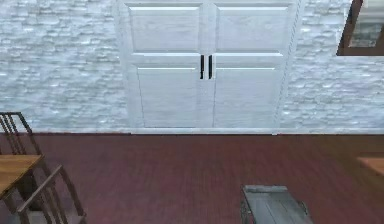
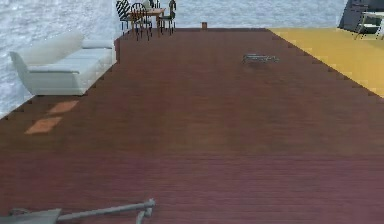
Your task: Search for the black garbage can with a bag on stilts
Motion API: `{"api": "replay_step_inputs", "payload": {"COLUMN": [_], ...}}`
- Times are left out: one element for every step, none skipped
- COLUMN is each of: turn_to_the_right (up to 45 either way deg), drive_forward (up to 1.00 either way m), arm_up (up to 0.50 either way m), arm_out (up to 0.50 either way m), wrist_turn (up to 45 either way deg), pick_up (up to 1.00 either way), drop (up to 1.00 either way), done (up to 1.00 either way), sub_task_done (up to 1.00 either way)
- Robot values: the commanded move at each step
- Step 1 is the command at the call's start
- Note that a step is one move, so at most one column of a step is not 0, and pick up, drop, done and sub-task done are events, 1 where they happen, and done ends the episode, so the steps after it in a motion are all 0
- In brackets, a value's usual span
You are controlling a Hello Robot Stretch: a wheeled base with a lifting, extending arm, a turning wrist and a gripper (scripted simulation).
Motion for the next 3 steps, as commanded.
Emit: {"api": "replay_step_inputs", "payload": {"turn_to_the_right": [0.0,-39.0,0.0], "drive_forward": [0.80,0.00,0.50], "arm_up": [0.00,0.00,0.00], "arm_out": [0.00,0.00,0.00], "wrist_turn": [0.0,0.0,0.0], "pick_up": [0.00,0.00,0.00], "drop": [0.00,0.00,0.00], "done": [0.00,0.00,0.00], "sub_task_done": [0.00,0.00,0.00]}}
